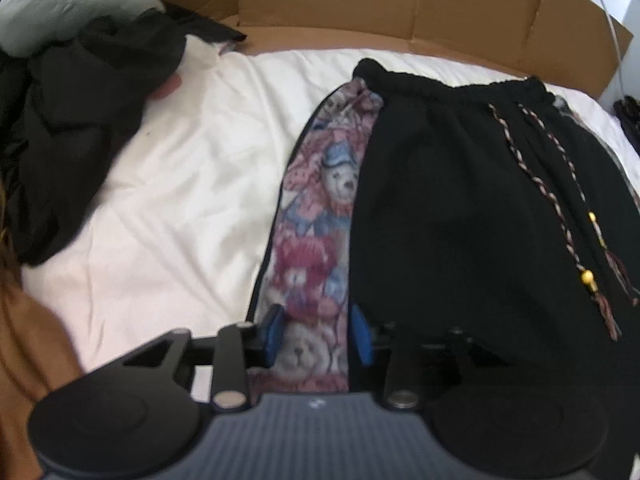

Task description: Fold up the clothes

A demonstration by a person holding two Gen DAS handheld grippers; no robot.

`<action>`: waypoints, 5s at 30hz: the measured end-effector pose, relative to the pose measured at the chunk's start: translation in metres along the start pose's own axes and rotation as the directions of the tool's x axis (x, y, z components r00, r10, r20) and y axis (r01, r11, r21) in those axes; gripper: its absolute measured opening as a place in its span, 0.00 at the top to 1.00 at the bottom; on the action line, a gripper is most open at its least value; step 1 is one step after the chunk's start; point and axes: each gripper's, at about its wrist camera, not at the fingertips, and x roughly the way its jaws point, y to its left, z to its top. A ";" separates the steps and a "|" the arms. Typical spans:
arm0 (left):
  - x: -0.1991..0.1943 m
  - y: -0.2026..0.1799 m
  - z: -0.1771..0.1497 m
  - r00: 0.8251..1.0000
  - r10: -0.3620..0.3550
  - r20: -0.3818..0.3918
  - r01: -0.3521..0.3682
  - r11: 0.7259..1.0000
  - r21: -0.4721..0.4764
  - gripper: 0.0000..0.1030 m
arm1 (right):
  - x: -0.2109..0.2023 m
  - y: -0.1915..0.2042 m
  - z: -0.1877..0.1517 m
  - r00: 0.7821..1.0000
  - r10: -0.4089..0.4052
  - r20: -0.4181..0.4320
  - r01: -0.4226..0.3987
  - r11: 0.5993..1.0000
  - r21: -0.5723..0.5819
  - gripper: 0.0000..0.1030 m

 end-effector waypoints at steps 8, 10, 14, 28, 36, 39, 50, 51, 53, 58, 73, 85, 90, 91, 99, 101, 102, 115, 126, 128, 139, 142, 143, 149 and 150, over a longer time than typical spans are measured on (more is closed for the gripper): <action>-0.044 0.006 0.007 0.998 0.007 -0.066 -0.015 0.993 -0.120 0.56 | -0.037 0.022 -0.025 0.992 0.043 -0.121 -0.041 0.999 0.025 0.59; -0.062 0.005 0.014 0.998 0.003 -0.064 -0.011 0.993 -0.118 0.56 | -0.054 0.030 -0.024 0.993 0.047 -0.111 -0.047 0.999 0.002 0.59; -0.095 0.004 0.028 0.996 0.016 -0.086 -0.028 0.990 -0.139 0.56 | -0.097 0.040 -0.015 0.993 0.069 -0.099 -0.067 0.998 0.022 0.58; -0.199 -0.017 0.029 0.983 0.075 -0.168 -0.089 0.993 -0.078 0.52 | -0.267 0.060 0.049 0.994 0.086 -0.064 -0.089 0.995 -0.045 0.43; -0.220 -0.019 0.014 0.979 0.107 -0.175 -0.134 0.980 -0.146 0.47 | -0.305 0.055 0.033 0.998 0.049 -0.033 -0.046 0.995 0.089 0.43; -0.230 -0.022 0.012 0.986 0.102 -0.131 -0.123 0.979 -0.164 0.40 | -0.311 0.065 0.019 0.999 0.034 -0.015 -0.032 0.990 0.139 0.43; -0.242 -0.047 -0.031 0.978 0.053 -0.200 -0.054 0.999 0.003 0.34 | -0.321 0.108 -0.033 0.998 0.054 0.034 -0.060 0.979 0.196 0.43; -0.242 -0.047 -0.035 0.976 0.040 -0.214 -0.039 0.999 0.005 0.34 | -0.319 0.112 -0.038 0.998 0.059 0.024 -0.063 0.977 0.202 0.43; -0.241 -0.046 -0.041 0.972 0.044 -0.229 -0.039 0.999 0.023 0.34 | -0.314 0.121 -0.050 0.998 0.069 0.001 -0.067 0.974 0.214 0.43; -0.226 -0.036 -0.050 0.956 0.062 -0.286 -0.057 0.998 0.025 0.34 | -0.303 0.141 -0.073 0.998 0.038 -0.052 -0.027 0.979 0.200 0.43; -0.168 -0.019 -0.085 0.929 0.114 -0.353 -0.111 0.993 0.029 0.34 | -0.270 0.158 -0.123 0.994 0.072 -0.087 -0.054 0.979 0.198 0.00; -0.112 0.002 -0.112 0.917 0.108 -0.383 -0.154 0.984 -0.093 0.37 | -0.260 0.183 -0.129 0.991 0.136 -0.002 -0.132 0.961 0.242 0.00; -0.096 0.014 -0.125 0.919 0.093 -0.383 -0.150 0.981 -0.120 0.40 | -0.248 0.185 -0.136 0.991 0.132 -0.027 -0.122 0.961 0.248 0.00; -0.094 0.018 -0.128 0.920 0.086 -0.383 -0.149 0.979 -0.137 0.43 | -0.246 0.184 -0.137 0.992 0.121 -0.033 -0.109 0.962 0.251 0.00; -0.080 0.056 -0.137 0.933 0.049 -0.356 -0.148 0.955 -0.256 0.53 | -0.234 0.179 -0.149 0.992 0.104 -0.072 -0.080 0.958 0.276 0.00; -0.076 0.061 -0.140 0.929 0.050 -0.365 -0.152 0.955 -0.255 0.55 | -0.232 0.181 -0.151 0.992 0.101 -0.080 -0.077 0.962 0.264 0.00; -0.076 0.063 -0.143 0.929 0.045 -0.368 -0.148 0.955 -0.257 0.56 | -0.231 0.181 -0.151 0.991 0.101 -0.083 -0.076 0.962 0.261 0.00; -0.076 0.071 -0.155 0.906 -0.005 -0.423 -0.096 0.971 -0.217 0.67 | -0.222 0.193 -0.156 0.984 0.130 -0.120 -0.100 0.967 0.232 0.00; -0.084 0.077 -0.142 0.893 -0.017 -0.450 -0.100 0.967 -0.234 0.92 | -0.220 0.196 -0.156 0.981 0.144 -0.130 -0.111 0.966 0.232 0.00; -0.089 0.077 -0.137 0.893 -0.022 -0.450 -0.094 0.968 -0.234 0.93 | -0.220 0.198 -0.155 0.980 0.151 -0.128 -0.119 0.967 0.228 0.00; -0.119 0.048 -0.097 0.908 -0.034 -0.418 -0.037 0.986 -0.161 0.94 | -0.214 0.225 -0.147 0.973 0.206 -0.108 -0.186 0.968 0.169 0.00; -0.123 0.044 -0.099 0.910 -0.049 -0.412 -0.033 0.982 -0.188 0.95 | -0.212 0.245 -0.145 0.986 0.160 -0.052 -0.154 0.984 0.093 0.06; -0.128 0.042 -0.099 0.913 -0.052 -0.404 -0.032 0.980 -0.197 0.95 | -0.211 0.252 -0.144 0.987 0.156 -0.040 -0.153 0.986 0.063 0.09; -0.143 0.024 -0.089 0.912 -0.083 -0.402 0.002 0.980 -0.198 0.95 | -0.199 0.269 -0.142 0.966 0.258 -0.024 -0.256 0.964 0.073 0.19; -0.147 0.024 -0.087 0.913 -0.091 -0.398 0.010 0.979 -0.202 0.95 | -0.199 0.271 -0.142 0.959 0.282 -0.015 -0.280 0.957 0.079 0.19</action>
